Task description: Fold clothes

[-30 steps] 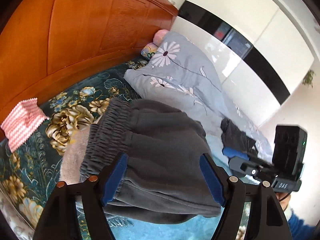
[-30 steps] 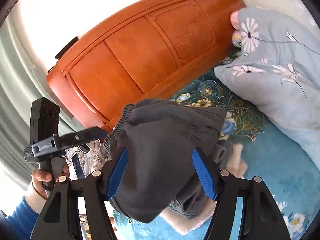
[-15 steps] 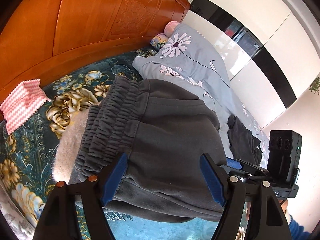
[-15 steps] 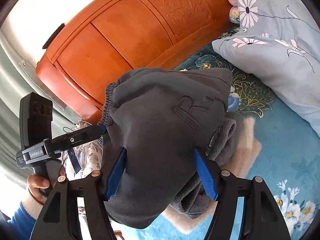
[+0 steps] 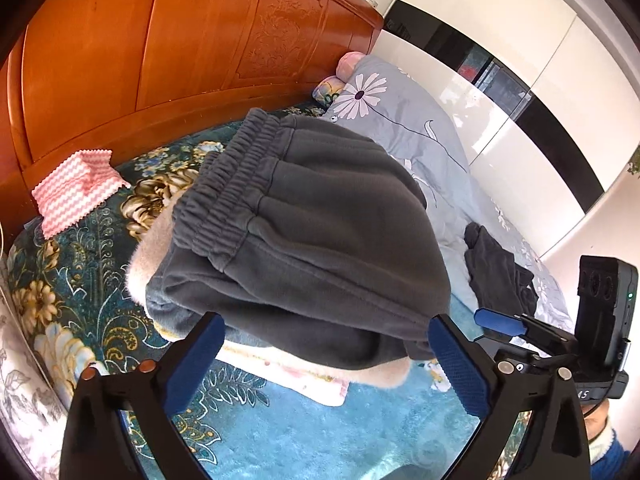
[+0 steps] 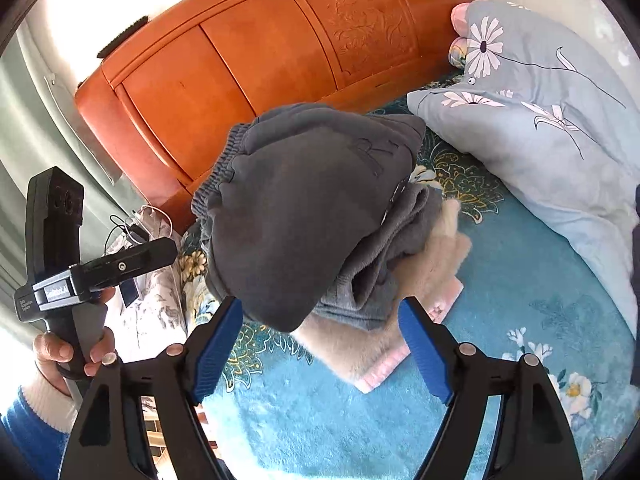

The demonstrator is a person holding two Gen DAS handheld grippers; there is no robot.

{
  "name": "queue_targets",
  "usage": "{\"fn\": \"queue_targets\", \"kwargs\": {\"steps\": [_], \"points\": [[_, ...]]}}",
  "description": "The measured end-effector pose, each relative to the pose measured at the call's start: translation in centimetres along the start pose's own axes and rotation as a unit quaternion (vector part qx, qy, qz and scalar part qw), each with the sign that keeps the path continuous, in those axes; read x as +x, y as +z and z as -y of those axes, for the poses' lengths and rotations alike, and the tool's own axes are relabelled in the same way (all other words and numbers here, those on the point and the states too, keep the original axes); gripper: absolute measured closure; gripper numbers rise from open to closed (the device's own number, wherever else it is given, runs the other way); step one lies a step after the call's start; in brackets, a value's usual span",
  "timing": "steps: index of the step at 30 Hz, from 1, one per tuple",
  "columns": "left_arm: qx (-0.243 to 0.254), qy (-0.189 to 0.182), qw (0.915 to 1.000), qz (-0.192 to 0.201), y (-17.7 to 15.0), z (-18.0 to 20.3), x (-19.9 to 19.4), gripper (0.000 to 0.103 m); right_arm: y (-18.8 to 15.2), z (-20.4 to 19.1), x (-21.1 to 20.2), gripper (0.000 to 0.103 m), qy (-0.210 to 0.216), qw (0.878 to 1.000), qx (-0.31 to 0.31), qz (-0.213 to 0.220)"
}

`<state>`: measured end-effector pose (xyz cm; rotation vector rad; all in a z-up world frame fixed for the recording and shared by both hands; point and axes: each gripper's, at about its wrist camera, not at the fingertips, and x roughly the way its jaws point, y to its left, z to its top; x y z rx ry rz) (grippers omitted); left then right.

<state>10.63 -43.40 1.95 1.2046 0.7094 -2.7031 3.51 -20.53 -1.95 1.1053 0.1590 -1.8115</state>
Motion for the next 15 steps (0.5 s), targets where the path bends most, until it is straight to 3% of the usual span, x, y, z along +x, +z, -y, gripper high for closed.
{"fn": "queue_targets", "kwargs": {"steps": [6,15], "points": [[0.056,0.046,0.9966,-0.038,-2.7,0.8,1.1,0.000,-1.5,-1.6,-0.1,0.015,-0.019,1.000,-0.014,-0.003],[0.000,0.036,0.9990,-0.025,-3.6,-1.8,0.6,0.000,-2.7,-2.6,1.1,0.015,-0.063,0.997,-0.032,-0.014]]}}
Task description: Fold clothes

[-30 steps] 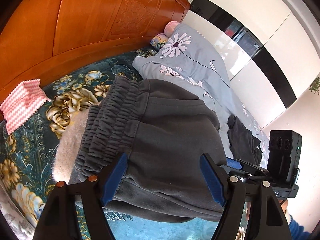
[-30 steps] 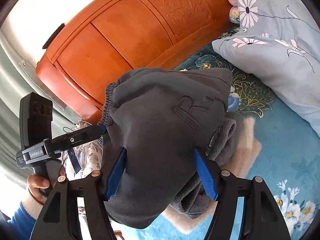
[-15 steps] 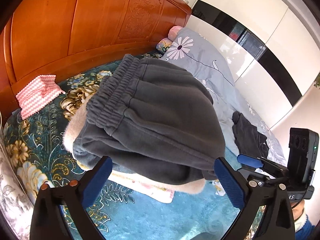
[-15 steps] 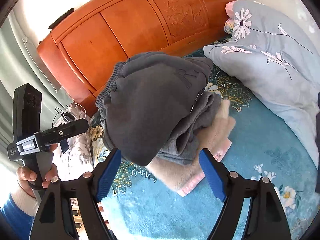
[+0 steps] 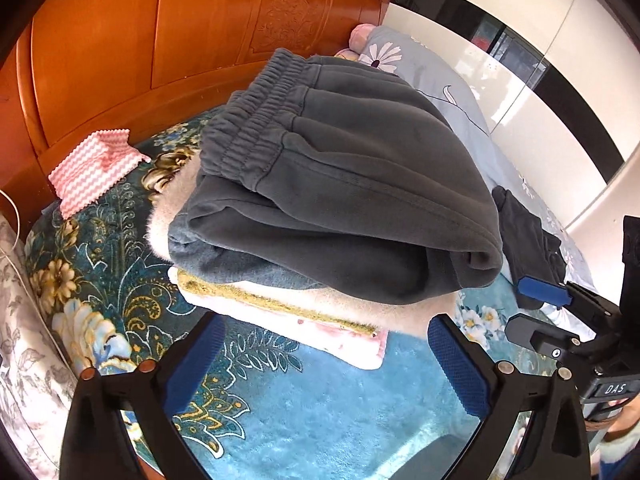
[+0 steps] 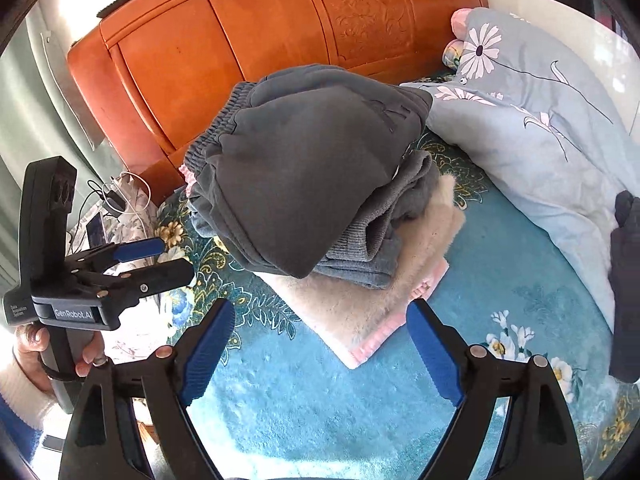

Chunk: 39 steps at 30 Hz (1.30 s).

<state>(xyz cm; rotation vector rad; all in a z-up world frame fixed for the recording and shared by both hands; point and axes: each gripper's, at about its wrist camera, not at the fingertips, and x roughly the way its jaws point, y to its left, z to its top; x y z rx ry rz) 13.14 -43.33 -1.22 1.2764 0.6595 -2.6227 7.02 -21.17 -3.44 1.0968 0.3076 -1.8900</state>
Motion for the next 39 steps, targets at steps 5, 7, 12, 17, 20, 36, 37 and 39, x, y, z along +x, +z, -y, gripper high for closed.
{"fn": "queue_targets", "kwargs": {"steps": [5,7,12,17,20,36,37,39], "points": [[-0.006,0.001,0.9999,0.009,0.0,-0.2,0.1,0.000,-0.2,-0.2,0.0,0.015,-0.008,1.000,-0.001,0.008],[-0.006,-0.003,0.9999,0.010,0.0,-0.2,0.2,0.000,-0.3,-0.3,0.0,0.015,-0.011,1.000,-0.003,0.011],[0.000,0.010,0.9999,0.009,0.0,0.3,0.8,0.000,-0.5,-0.7,0.2,0.015,-0.013,1.000,-0.014,0.008],[0.002,0.036,0.9992,0.015,-0.1,0.4,0.9,0.000,-0.5,-1.0,0.8,0.015,-0.016,1.000,-0.019,-0.001],[-0.002,0.038,0.9992,0.016,0.0,0.3,1.0,0.000,-0.5,-1.0,1.0,0.015,-0.017,1.000,-0.018,-0.005],[-0.008,0.070,0.9973,0.019,-0.2,0.4,1.8,0.000,0.0,-0.6,2.5,0.015,-0.010,0.999,0.020,-0.029],[-0.006,0.072,0.9972,0.020,-0.1,0.5,1.9,0.000,0.1,-0.7,2.5,0.015,-0.011,0.999,0.017,-0.030],[-0.002,0.074,0.9971,0.020,0.0,0.7,2.0,0.000,0.2,-1.0,2.5,0.015,-0.015,0.999,0.009,-0.032]]}}
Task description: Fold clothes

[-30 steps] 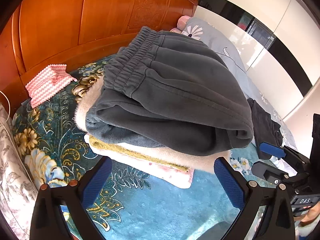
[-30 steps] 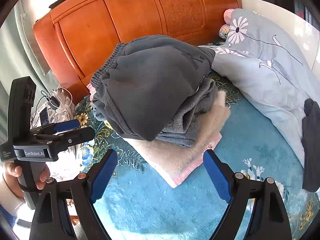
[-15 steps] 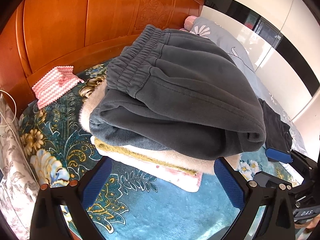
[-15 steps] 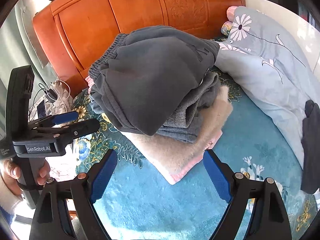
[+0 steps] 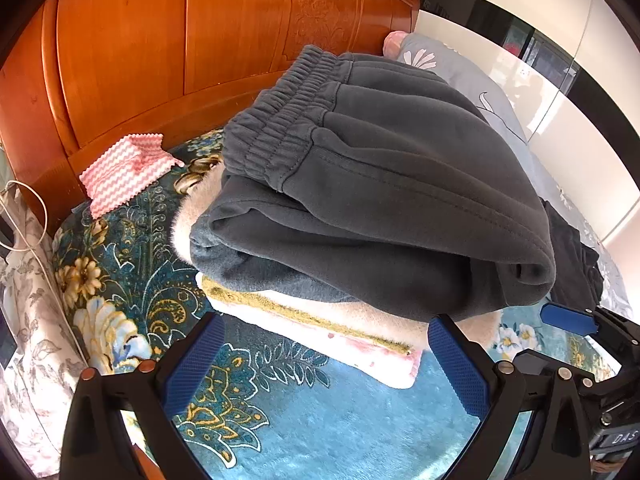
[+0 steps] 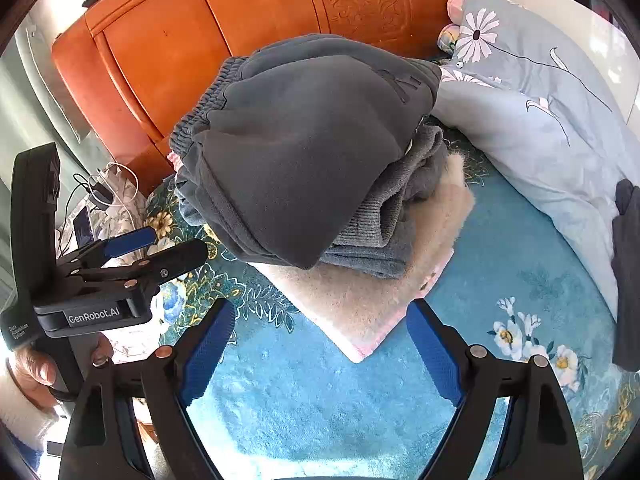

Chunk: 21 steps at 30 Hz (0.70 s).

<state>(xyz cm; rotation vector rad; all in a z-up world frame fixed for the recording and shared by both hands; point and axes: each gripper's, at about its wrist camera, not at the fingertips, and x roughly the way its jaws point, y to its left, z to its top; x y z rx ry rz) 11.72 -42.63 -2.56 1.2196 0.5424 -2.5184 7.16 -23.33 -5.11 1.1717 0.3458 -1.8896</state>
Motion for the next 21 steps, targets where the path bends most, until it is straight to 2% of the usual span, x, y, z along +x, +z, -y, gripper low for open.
{"fn": "queue_targets", "kwargs": {"steps": [10,18,21], "points": [[0.018,0.008,0.9998,0.002,0.28,0.72,0.09,0.000,0.41,-0.64,0.51,0.015,-0.009,1.000,-0.020,-0.015],[0.018,0.046,0.9987,0.012,-0.18,0.61,-0.32,0.000,0.54,-0.62,0.61,0.015,-0.011,1.000,-0.018,-0.021],[0.014,0.047,0.9985,0.025,-0.15,0.43,-0.82,0.000,0.62,-0.55,0.64,0.015,-0.012,1.000,-0.014,-0.025]]}}
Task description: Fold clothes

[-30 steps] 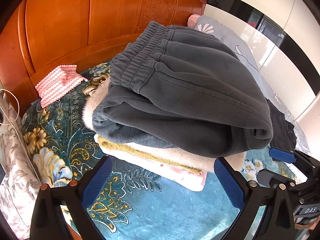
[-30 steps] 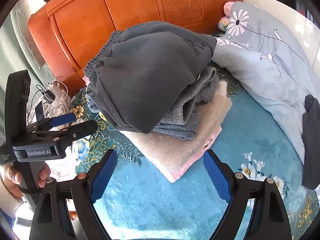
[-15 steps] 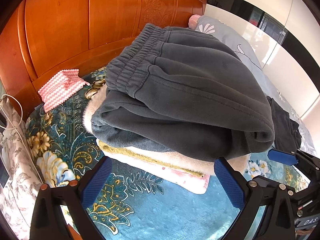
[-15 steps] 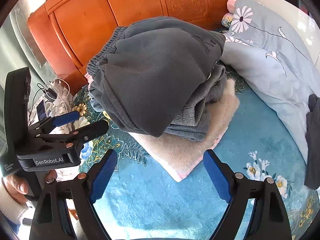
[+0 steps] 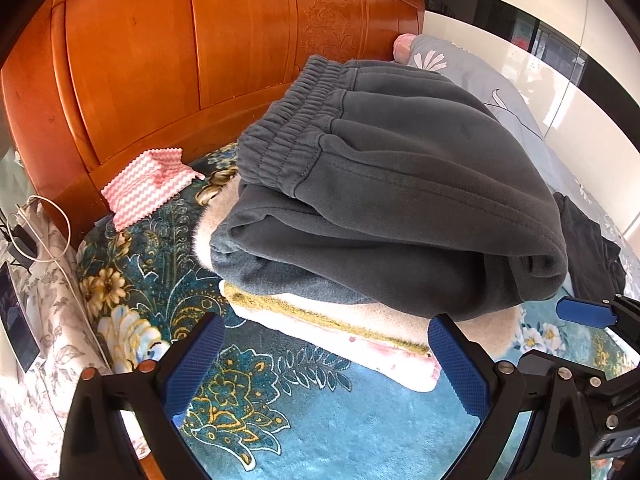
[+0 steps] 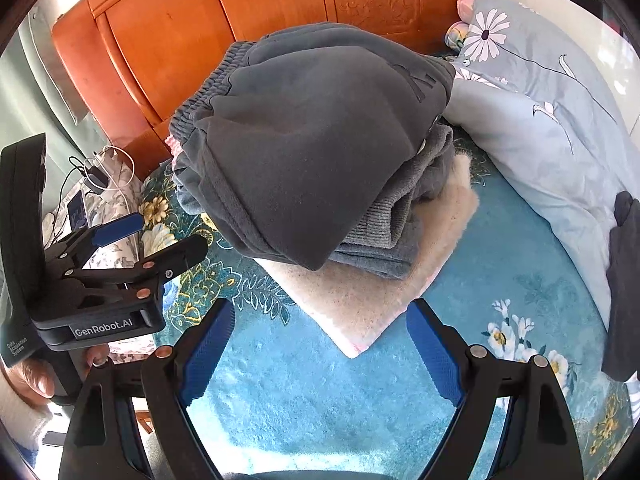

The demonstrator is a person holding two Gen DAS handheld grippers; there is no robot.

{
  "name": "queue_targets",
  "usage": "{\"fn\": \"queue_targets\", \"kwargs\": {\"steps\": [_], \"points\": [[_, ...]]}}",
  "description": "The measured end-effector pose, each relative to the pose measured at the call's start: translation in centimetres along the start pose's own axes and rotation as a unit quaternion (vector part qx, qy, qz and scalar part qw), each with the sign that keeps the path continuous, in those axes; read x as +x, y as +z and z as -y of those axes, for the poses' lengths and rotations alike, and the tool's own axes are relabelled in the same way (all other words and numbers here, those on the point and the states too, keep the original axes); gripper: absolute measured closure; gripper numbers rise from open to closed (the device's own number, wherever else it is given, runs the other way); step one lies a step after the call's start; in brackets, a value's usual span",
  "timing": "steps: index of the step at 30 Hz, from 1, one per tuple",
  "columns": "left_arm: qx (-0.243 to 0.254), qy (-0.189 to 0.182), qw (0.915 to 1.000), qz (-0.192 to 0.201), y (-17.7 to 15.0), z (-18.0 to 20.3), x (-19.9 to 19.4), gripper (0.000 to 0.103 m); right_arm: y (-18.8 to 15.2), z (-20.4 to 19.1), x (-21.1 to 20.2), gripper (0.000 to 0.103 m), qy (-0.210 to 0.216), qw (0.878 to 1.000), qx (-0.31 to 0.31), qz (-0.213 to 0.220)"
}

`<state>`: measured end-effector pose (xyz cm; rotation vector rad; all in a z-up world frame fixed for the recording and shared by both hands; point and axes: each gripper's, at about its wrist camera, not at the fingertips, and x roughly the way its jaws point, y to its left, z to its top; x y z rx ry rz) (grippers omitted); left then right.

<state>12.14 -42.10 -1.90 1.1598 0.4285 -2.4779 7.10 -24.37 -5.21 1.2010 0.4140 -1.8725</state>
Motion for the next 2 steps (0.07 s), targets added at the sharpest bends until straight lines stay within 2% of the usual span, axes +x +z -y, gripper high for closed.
{"fn": "queue_targets", "kwargs": {"steps": [2], "points": [[-0.002,-0.003,1.0000,0.006,0.12,-0.13,-0.26,0.000,0.06,0.03,0.06,0.015,0.000,1.000,0.001,-0.004]]}}
